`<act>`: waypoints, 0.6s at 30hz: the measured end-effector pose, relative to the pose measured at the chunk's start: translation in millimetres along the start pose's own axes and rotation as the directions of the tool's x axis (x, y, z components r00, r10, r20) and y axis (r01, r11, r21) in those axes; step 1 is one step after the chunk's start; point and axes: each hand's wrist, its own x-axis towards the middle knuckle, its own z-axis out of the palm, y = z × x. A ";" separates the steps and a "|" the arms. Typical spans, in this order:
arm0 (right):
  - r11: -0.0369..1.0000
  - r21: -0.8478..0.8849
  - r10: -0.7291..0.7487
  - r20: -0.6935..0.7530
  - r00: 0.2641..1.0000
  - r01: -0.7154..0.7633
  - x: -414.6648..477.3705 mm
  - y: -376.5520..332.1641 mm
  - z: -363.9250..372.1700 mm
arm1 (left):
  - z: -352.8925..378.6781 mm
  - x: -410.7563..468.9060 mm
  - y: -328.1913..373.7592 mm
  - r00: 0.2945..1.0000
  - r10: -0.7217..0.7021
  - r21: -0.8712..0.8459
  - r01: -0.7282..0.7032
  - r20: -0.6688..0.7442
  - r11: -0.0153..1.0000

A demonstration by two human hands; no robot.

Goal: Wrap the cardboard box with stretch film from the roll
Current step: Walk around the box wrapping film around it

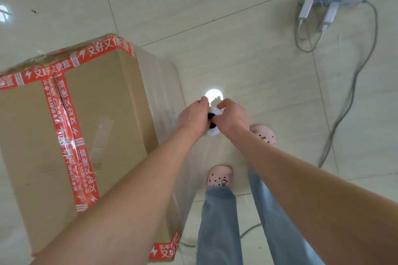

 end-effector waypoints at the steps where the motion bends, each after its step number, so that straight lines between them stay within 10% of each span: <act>1: 1.000 -0.014 -0.011 0.012 1.000 0.011 1.2 -1.3 -1.8 | -4.0 2.8 3.7 0.997 0.077 0.049 -0.077 -0.001 0.996; 9: 0.988 -0.123 -0.088 0.016 0.996 0.089 12.2 -14.3 -15.6 | -20.0 21.3 13.1 0.994 0.102 0.061 -0.100 -0.033 0.993; 18: 0.998 0.053 -0.044 -0.021 0.999 0.045 25.6 -47.5 -19.1 | -19.8 34.1 -7.1 0.883 -0.469 -0.563 0.377 -0.023 0.736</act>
